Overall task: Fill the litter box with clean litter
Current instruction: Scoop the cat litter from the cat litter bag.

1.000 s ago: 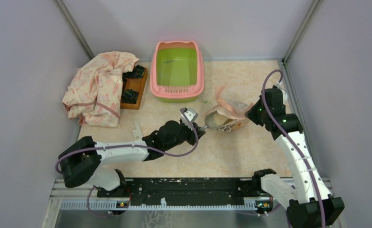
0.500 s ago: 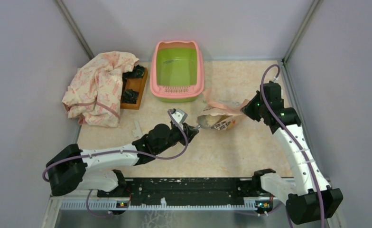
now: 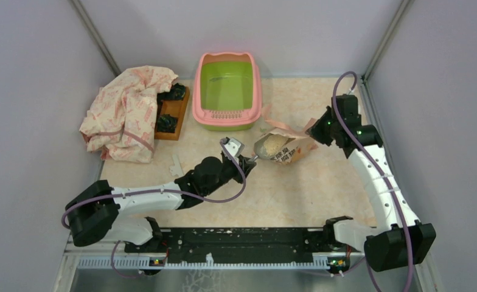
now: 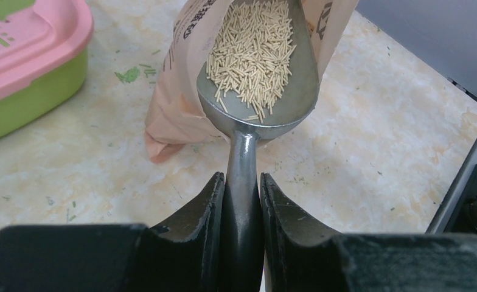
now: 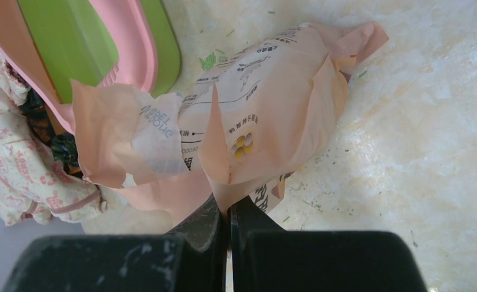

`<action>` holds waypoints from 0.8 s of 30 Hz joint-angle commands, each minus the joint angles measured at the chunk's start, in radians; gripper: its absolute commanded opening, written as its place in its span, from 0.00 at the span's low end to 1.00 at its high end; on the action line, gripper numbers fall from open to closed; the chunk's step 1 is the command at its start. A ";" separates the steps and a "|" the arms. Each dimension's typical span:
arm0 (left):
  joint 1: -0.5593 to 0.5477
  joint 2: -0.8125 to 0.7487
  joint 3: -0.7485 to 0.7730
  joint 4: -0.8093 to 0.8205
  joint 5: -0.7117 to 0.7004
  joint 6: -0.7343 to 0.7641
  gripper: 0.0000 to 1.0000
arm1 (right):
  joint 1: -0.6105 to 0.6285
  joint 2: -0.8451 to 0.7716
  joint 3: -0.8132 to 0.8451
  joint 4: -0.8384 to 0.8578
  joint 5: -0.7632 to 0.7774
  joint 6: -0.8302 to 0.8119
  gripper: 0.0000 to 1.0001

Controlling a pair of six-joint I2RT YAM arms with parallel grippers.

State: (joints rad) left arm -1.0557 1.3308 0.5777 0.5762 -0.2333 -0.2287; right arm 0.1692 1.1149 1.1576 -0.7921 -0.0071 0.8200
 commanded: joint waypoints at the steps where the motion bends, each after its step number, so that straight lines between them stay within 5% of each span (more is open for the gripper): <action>1: 0.013 -0.035 0.016 -0.041 -0.069 0.076 0.10 | -0.028 0.033 0.093 0.139 -0.021 0.029 0.00; 24: 0.026 -0.063 0.089 -0.051 -0.078 0.235 0.10 | -0.034 0.163 0.162 0.094 -0.082 -0.032 0.00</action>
State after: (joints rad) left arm -1.0512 1.3163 0.6353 0.5373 -0.2985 -0.0093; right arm 0.1474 1.2625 1.2655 -0.7746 -0.0948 0.8135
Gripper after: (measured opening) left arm 0.302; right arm 0.006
